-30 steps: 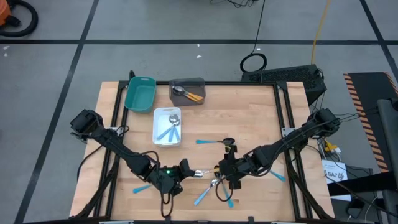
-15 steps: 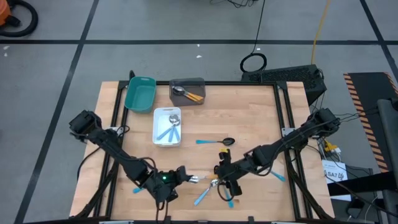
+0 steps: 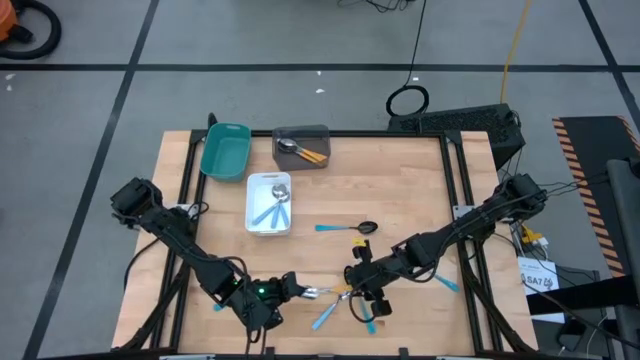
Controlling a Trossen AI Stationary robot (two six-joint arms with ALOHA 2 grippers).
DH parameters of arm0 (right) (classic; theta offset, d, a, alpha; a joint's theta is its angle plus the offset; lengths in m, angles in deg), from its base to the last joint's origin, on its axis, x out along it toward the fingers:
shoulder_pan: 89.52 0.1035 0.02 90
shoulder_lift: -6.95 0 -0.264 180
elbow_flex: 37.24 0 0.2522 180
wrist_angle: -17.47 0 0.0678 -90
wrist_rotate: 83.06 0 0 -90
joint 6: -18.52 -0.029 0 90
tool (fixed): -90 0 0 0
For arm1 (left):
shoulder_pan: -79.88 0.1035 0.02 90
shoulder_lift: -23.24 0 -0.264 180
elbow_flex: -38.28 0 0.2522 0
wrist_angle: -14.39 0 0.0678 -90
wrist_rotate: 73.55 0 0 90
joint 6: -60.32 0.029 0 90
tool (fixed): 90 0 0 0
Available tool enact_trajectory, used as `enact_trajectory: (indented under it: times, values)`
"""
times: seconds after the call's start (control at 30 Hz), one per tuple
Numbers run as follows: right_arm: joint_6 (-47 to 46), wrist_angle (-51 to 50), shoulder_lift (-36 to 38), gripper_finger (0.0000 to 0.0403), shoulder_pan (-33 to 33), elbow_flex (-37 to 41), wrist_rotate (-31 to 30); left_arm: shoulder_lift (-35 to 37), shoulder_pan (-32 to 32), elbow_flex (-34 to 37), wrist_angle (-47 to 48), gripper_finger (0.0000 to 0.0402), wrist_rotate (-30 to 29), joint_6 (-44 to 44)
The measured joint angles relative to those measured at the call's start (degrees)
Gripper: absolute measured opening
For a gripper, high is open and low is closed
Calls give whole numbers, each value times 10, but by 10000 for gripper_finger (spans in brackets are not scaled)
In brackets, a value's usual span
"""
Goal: Sort silverware by color (type)
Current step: Put the orange spoon into the black bin
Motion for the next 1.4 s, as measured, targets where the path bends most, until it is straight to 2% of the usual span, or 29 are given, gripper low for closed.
enact_trajectory:
  times: [0.17, 0.47, 0.77, 0.97, 1.17, 1.27, 1.4]
  values:
    - [0, -4, 0, 67, -1, 0, -2, 0, 0, 0, -1, 7, 2, -1]
    - [4, -9, 0, 69, -7, 0, 1, 0, 1, 0, -1, 7, 2, -14]
    - [13, -17, 0, 64, -8, 0, 0, 0, 13, 1, -19, 15, -3, -81]
    - [17, -21, 0, 57, -7, 1, 4, 0, 19, 1, -67, 85, -38, -99]
    - [22, -24, 0, 16, -7, 0, 5, 0, 23, 1, -81, 158, -67, -116]
    - [27, -23, 0, 16, -7, 0, -1, 0, 27, 1, -81, 183, -67, -146]
    - [28, -26, 0, 16, -10, 0, -39, 0, 37, 1, -79, 204, -69, -204]
